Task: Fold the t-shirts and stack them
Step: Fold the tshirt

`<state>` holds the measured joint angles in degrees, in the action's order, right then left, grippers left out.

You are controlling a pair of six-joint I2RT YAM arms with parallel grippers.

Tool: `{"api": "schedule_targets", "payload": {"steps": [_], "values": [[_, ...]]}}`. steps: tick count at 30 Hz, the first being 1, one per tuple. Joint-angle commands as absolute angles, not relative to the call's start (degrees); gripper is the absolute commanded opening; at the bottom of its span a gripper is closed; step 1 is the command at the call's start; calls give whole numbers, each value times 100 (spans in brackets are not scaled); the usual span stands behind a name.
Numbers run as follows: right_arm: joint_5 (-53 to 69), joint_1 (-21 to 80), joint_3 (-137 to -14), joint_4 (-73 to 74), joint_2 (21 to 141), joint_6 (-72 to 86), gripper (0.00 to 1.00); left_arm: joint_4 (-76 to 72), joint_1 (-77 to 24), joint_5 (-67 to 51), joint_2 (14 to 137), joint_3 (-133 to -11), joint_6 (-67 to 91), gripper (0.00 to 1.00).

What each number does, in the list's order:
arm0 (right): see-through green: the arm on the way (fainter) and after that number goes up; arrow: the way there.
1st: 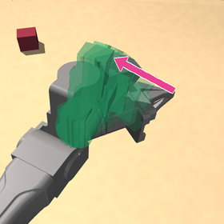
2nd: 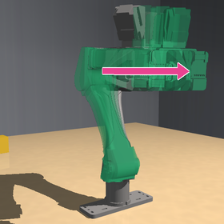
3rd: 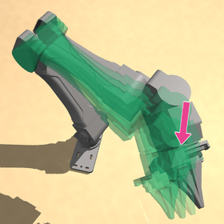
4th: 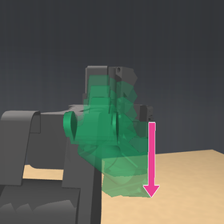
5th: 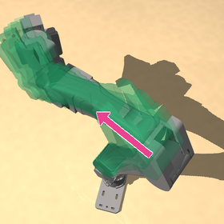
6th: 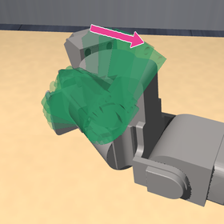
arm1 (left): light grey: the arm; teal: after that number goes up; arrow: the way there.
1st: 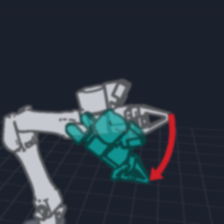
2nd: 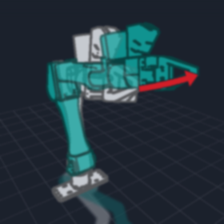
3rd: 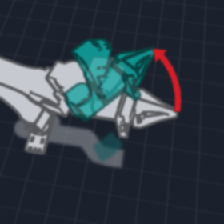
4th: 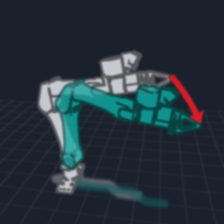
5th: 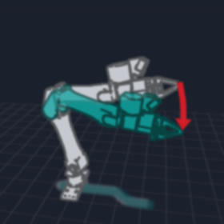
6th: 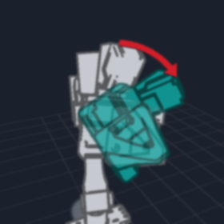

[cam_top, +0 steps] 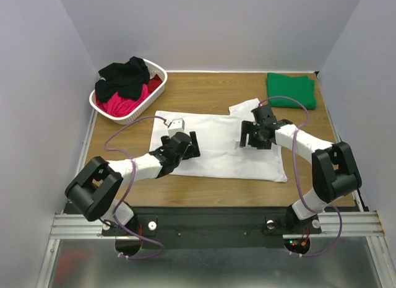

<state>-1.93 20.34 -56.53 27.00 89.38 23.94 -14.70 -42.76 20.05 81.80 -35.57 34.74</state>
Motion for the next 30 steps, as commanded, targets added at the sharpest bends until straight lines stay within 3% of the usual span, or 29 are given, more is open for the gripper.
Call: {"api": "schedule_targets", "payload": {"steps": [1, 9, 30], "values": [[-395, 2074, -5459, 2215, 9149, 2408, 84, -1819, -4298, 2136, 8411, -3735, 3305, 99], [-492, 2118, -4914, 2145, 9088, 2575, 84, -1995, -4298, 2030, 8719, -3437, 3419, 99], [-396, 2742, -3841, 2768, 7981, 3331, 87, -1459, -4579, 1776, 7287, -2004, 4376, 99]]}}
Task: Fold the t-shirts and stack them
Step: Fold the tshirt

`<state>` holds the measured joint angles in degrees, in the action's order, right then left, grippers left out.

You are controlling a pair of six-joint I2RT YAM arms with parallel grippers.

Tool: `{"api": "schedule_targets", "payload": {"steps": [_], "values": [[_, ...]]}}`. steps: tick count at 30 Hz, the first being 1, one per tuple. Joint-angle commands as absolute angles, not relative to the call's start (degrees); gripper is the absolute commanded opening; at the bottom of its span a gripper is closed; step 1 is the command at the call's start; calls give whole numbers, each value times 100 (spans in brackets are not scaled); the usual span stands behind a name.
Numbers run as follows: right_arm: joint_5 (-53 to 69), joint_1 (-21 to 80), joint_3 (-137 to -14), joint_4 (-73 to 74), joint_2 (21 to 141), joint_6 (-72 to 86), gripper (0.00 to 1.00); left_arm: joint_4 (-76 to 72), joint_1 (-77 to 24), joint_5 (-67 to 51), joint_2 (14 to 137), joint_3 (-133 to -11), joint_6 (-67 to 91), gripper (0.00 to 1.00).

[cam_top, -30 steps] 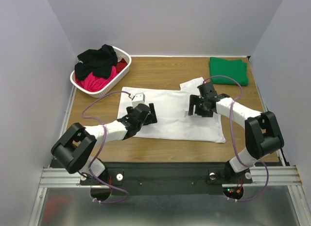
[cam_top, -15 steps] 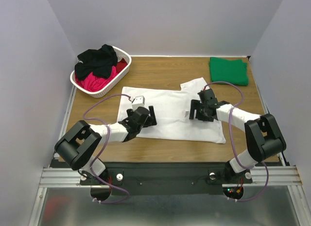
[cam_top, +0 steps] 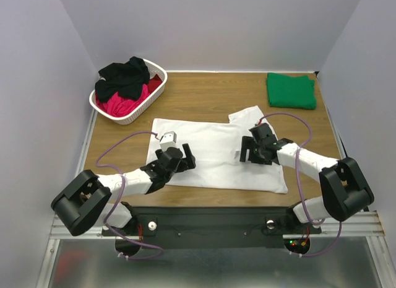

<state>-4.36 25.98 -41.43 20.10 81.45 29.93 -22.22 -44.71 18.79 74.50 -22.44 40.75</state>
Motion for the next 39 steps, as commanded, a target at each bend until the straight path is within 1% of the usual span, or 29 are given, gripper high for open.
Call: {"api": "schedule_targets", "payload": {"steps": [1, 5, 7, 8, 11, 13, 14, 15, 16, 17, 20, 21, 23, 24, 26, 32, 33, 35, 37, 39], "values": [[-361, 2751, -3797, 2795, 7928, 3357, 87, -1407, -4605, 1758, 7234, -2004, 4394, 99], [-132, 2769, -3683, 2874, 7630, 3419, 87, -968, -4816, 2090, 6787, -2179, 4413, 99], [-123, 2769, -3875, 2935, 7401, 3401, 87, -608, -4825, 2302, 6636, -2451, 4316, 99], [-158, 2769, -3980, 3023, 7313, 3349, 88, -354, -4825, 2607, 6479, -2583, 4150, 99], [-359, 2769, -4612, 3128, 7067, 3174, 89, -71, -4773, 3301, 6285, -3110, 3808, 99], [-605, 2760, -5175, 3146, 7066, 3033, 91, -123, -4598, 3436, 6258, -3409, 3552, 99], [-928, 2760, -5368, 3155, 7119, 2954, 92, -193, -4431, 3358, 6310, -3506, 3438, 99], [-1106, 2751, -5796, 3147, 7215, 2805, 96, -359, -4090, 3253, 6354, -3663, 3184, 99], [-1255, 2725, -5801, 3146, 7320, 2725, 97, -456, -3869, 3121, 6407, -3735, 3069, 99], [-1457, 2690, -6192, 3138, 7626, 2559, 99, -692, -3528, 2911, 6520, -3840, 2867, 98], [-1791, 2461, -7027, 3051, 8198, 2217, 99, -939, -3042, 2664, 6897, -4034, 2672, 99], [-1819, 2278, -7197, 2989, 8557, 2137, 99, -967, -2780, 2602, 7013, -4165, 2620, 99], [-1741, 2058, -7478, 2727, 8945, 2005, 98, -1019, -2567, 2392, 7310, -4253, 2558, 99], [-1592, 1804, -7697, 2638, 9304, 1899, 97, -1124, -2497, 2321, 7382, -4280, 2540, 99], [-1407, 1574, -7970, 2462, 9657, 1811, 95, -1204, -2312, 2137, 7566, -4315, 2488, 98], [-1081, 1064, -8692, 2224, 10817, 1547, 81, -1257, -2136, 2022, 7708, -4342, 2435, 98], [-1072, 994, -8771, 2206, 10906, 1529, 78, -1266, -2127, 2013, 7708, -4333, 2435, 98], [-1055, 914, -8842, 2154, 11143, 1521, 76, -1274, -2101, 1995, 7752, -4324, 2426, 98], [-941, 800, -8894, 2083, 11328, 1529, 71, -1283, -2092, 1995, 7787, -4315, 2426, 98], [-888, 721, -8930, 2048, 11434, 1529, 69, -1274, -2083, 1995, 7805, -4315, 2417, 98]]}}
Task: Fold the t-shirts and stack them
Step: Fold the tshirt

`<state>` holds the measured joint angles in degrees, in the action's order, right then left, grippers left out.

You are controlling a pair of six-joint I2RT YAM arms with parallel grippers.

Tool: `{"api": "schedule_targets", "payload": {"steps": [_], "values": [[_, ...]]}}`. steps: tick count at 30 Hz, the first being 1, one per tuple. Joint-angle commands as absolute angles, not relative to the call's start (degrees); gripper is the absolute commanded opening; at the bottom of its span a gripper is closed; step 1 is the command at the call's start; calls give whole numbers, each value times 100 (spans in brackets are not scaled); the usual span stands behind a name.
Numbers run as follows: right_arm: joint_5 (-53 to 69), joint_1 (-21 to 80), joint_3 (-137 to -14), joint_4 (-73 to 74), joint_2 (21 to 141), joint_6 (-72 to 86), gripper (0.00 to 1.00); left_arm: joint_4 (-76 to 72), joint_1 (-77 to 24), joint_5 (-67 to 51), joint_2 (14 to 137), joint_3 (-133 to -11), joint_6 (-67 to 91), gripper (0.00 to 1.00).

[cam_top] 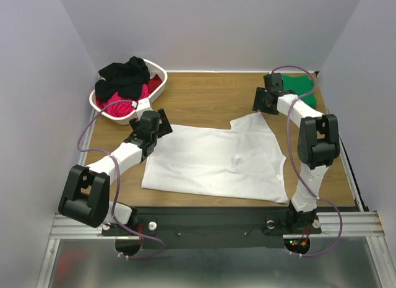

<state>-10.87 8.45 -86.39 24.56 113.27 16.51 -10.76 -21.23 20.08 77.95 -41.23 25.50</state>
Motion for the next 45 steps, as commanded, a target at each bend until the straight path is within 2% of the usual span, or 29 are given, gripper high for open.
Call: {"api": "schedule_targets", "payload": {"steps": [1, 6, 16, 25, 27, 30, 35, 41, 45], "values": [[-870, 703, -8938, 2030, 11487, 1529, 68, -1274, -2074, 2004, 7822, -4315, 2417, 98], [-668, 685, -8939, 1907, 11724, 1520, 62, -1248, -2057, 2030, 7822, -4289, 2417, 98], [-641, 668, -9079, 1802, 12146, 1521, 58, -1204, -2048, 2074, 7813, -4263, 2408, 98], [-773, 650, -9053, 1802, 12313, 1485, 46, -1195, -2030, 2118, 7849, -4289, 2399, 98], [-773, 650, -9026, 1802, 12313, 1477, 37, -1204, -2021, 2109, 7875, -4298, 2399, 98], [-730, 642, -8991, 1802, 12287, 1450, 18, -1222, -1995, 2101, 7919, -4333, 2382, 98], [-554, 650, -8948, 1793, 12182, 1354, 0, -1257, -1907, 2092, 8120, -4526, 2382, 98], [-448, 650, -8842, 1749, 12041, 1319, 0, -1309, -1881, 2390, 8507, -5000, 2259, 95], [-404, 650, -8780, 1714, 11971, 1310, 0, -1310, -1863, 2417, 9131, -5431, 2180, 89]]}}
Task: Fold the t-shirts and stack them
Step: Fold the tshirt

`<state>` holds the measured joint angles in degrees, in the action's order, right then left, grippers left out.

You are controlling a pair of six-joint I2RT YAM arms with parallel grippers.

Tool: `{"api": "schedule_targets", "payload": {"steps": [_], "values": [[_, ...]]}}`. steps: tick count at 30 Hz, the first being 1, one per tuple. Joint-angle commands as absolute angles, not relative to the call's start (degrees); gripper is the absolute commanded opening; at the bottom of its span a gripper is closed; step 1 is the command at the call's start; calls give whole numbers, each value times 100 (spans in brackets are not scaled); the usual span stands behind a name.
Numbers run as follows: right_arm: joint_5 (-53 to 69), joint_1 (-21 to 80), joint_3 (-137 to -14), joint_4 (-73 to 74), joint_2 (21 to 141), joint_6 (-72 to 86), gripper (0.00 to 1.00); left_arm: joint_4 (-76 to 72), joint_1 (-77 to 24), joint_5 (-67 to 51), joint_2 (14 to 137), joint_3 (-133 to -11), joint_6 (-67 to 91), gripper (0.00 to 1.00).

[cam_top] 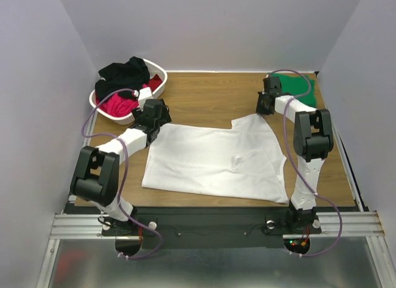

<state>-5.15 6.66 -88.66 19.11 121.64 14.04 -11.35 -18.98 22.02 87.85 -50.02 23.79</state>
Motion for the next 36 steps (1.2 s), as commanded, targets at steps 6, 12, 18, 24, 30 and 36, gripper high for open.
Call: {"api": "schedule_targets", "payload": {"steps": [6, 12, 18, 24, 30, 36], "values": [[-404, 650, -8675, 1670, 11865, 1257, 0, -1196, -1705, 2172, 9966, -6081, 2109, 73], [-369, 650, -8613, 1626, 11795, 1257, 0, -1116, -1504, 1952, 10432, -6328, 2118, 61], [-325, 650, -8613, 1608, 11848, 1257, 0, -1055, -1459, 1732, 10696, -6398, 2118, 54], [-343, 650, -8596, 1600, 11848, 1257, 0, -958, -1450, 1662, 10925, -6565, 2066, 52], [-395, 650, -8587, 1600, 11830, 1248, 0, -888, -1450, 1635, 10916, -6539, 2057, 38], [-387, 650, -8569, 1591, 11813, 1257, 0, -870, -1450, 1652, 10793, -6416, 2065, 4]]}}
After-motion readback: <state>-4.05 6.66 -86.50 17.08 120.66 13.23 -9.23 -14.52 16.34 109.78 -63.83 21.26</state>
